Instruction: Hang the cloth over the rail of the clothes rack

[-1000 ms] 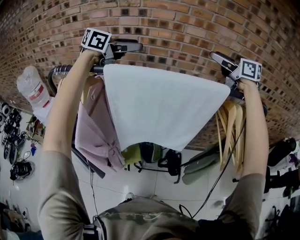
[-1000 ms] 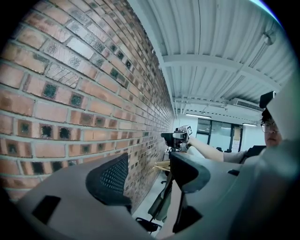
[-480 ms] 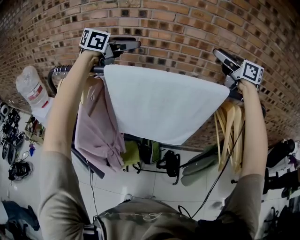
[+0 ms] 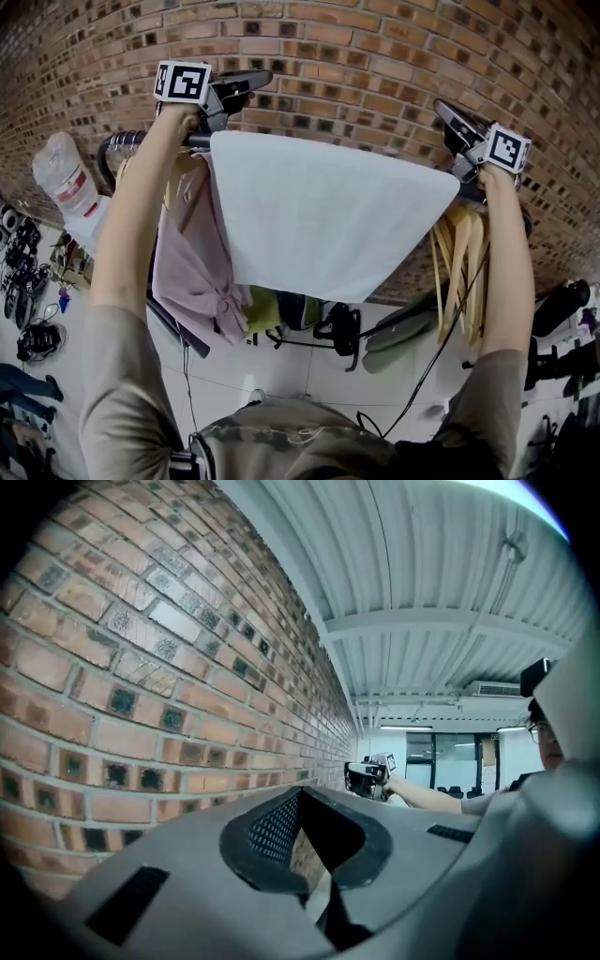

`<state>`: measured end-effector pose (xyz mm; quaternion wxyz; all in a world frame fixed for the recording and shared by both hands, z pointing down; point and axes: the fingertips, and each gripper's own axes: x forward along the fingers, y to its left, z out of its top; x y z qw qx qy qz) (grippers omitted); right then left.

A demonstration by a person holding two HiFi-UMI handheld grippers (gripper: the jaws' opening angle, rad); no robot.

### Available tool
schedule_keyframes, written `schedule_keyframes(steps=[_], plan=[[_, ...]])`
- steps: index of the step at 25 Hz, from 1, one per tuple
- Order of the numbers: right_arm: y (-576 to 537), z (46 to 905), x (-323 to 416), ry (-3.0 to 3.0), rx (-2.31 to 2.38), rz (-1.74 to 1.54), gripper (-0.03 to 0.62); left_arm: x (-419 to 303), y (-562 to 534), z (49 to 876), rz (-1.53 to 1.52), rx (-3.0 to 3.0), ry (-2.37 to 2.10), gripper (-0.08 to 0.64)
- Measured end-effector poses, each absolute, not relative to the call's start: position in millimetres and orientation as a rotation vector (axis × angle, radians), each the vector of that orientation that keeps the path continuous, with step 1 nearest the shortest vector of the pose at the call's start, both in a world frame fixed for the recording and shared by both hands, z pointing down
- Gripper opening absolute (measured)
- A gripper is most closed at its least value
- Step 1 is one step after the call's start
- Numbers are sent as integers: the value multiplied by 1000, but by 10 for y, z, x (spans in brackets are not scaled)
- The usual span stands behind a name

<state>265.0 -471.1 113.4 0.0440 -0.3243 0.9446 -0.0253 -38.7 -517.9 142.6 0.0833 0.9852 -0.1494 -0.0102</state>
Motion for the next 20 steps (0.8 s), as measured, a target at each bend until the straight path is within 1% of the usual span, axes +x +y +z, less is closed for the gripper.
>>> schedule_keyframes(steps=[3,7,12,17,20], plan=[[-4688,1044,2686,2844,-980,-52,11,-348,-5146,1467,-11,2907,-396,6],[-4637,893,2685,2796,-938,-6,11,-350,-5183,1511,63,2934,-439,6],[-4593,778,2636,2791,-1020,12,11,-284,-5161,1529,111,2963,-428,6],[-4350,381,2501,2784,-1002,107,11,-271,-5095,1454,63,2999,-399,6],[-4168,292,2345,2807,-965,115,11,-327,-5137,1387,17,3008,-442,8]])
